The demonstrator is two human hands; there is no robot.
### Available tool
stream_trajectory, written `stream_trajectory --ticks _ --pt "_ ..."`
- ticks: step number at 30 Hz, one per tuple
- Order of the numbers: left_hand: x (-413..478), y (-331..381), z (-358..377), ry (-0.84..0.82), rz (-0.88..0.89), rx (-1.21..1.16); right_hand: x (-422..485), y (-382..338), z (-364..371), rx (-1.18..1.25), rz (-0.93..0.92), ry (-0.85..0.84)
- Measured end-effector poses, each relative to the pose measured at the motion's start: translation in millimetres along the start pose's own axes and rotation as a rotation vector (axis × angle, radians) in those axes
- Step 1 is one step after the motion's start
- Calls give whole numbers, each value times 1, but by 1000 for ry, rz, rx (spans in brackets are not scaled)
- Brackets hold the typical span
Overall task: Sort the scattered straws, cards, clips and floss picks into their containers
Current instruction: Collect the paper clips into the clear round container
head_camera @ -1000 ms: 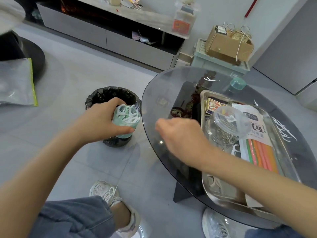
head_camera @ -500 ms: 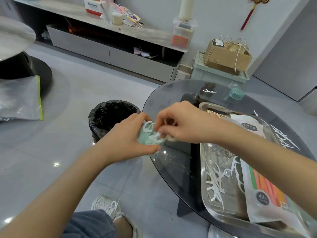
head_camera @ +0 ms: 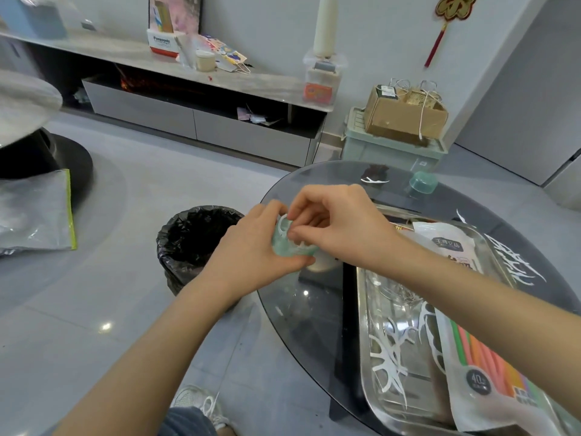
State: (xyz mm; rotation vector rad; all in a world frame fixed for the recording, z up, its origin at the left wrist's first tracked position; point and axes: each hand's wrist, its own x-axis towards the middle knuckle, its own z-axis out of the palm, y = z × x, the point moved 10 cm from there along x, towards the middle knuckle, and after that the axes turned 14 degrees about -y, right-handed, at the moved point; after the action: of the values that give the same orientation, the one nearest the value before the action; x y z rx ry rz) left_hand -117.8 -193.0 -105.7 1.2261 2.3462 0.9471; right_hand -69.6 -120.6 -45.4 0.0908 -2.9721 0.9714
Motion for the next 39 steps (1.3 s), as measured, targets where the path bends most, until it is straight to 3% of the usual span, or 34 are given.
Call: stream_trajectory --ticks 4,8,11,18,25,33,39 --pt "18 6 5 -18 -38 -50 -1 6 -12 -80 -38 38" --pt "41 13 2 11 -40 -146 -6 17 -52 -92 -74 185" --pt "61 15 3 26 -61 -144 -3 47 -78 -177 -10 211" --pt "105 -3 7 81 -116 -183 37 230 -79 -323 627 -296" --pt "128 -29 5 153 -126 -232 84 307 -56 -431 814 -438" --pt "121 -27 -15 203 -113 -262 112 226 7 -622 635 -604" --pt "81 -35 -35 223 -153 -125 83 121 76 -738 315 -635"
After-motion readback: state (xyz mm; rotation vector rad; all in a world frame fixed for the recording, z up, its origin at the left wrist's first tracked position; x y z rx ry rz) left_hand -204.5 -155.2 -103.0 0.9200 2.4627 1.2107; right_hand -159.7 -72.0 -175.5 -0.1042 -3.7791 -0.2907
